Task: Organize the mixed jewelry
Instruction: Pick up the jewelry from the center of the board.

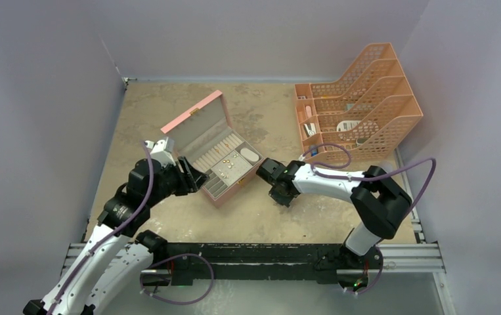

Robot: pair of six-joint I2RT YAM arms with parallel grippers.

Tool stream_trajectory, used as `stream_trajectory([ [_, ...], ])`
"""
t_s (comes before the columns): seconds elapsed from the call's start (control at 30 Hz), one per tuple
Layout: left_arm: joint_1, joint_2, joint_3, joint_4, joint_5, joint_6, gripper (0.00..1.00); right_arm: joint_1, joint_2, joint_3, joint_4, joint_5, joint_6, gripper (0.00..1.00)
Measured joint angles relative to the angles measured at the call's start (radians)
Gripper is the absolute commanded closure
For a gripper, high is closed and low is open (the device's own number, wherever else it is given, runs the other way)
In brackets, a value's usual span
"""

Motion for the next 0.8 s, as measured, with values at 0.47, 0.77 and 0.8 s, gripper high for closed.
stream_trajectory([
  [0.47,0.003,0.08,-0.116,0.134,0.213,-0.143,0.52,0.0,-0.179,-0.049,0.138,0.0,-0.173,1.0],
  [0.77,0.003,0.159,-0.194,0.296,0.365,-0.243,0.52,0.0,-0.276,-0.094,0.29,-0.034,-0.339,1.0],
  [0.8,0.003,0.172,-0.2,0.314,0.381,-0.262,0.52,-0.001,-0.305,-0.107,0.328,-0.048,-0.368,1.0],
])
